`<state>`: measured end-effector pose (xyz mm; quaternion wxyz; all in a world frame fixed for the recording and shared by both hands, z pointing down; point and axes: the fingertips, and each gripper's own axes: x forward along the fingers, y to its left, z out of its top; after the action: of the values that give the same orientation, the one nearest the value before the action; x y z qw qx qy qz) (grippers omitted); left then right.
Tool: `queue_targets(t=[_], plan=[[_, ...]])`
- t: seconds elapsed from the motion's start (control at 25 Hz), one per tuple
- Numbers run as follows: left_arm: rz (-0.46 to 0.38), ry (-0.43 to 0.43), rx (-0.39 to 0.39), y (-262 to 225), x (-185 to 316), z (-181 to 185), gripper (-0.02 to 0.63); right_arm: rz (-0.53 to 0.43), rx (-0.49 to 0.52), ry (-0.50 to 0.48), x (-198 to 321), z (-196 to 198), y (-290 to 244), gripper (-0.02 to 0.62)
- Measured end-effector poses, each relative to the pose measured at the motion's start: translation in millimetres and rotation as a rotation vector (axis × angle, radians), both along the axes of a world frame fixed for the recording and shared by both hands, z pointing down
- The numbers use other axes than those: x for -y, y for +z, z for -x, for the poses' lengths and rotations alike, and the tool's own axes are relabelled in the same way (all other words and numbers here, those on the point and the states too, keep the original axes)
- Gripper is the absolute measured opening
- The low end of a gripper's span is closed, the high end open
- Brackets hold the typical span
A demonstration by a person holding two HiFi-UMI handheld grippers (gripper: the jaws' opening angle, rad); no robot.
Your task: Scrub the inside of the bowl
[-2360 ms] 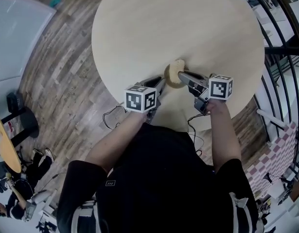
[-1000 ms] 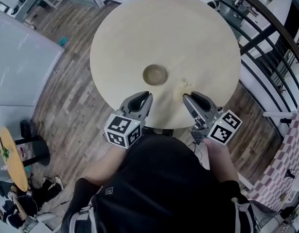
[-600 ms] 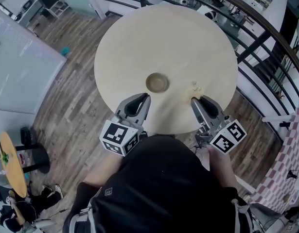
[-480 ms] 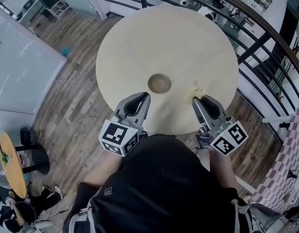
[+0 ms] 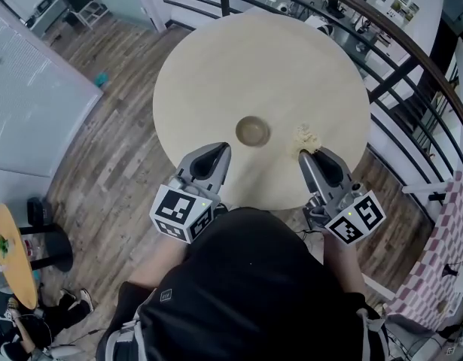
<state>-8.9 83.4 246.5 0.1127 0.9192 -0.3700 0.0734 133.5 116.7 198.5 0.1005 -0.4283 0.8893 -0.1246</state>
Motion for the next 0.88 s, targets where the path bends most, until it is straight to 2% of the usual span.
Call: queue_targets(t=[0.32, 0.88], plan=[[-0.003, -0.001, -0.006, 0, -1, 14, 0.008, 0.007, -0.008, -0.002, 1, 13, 0, 0.066], [-0.008, 0.008, 0.005, -4, -1, 13, 0.008, 0.008, -0.012, 0.0, 3, 15, 0, 0.066]])
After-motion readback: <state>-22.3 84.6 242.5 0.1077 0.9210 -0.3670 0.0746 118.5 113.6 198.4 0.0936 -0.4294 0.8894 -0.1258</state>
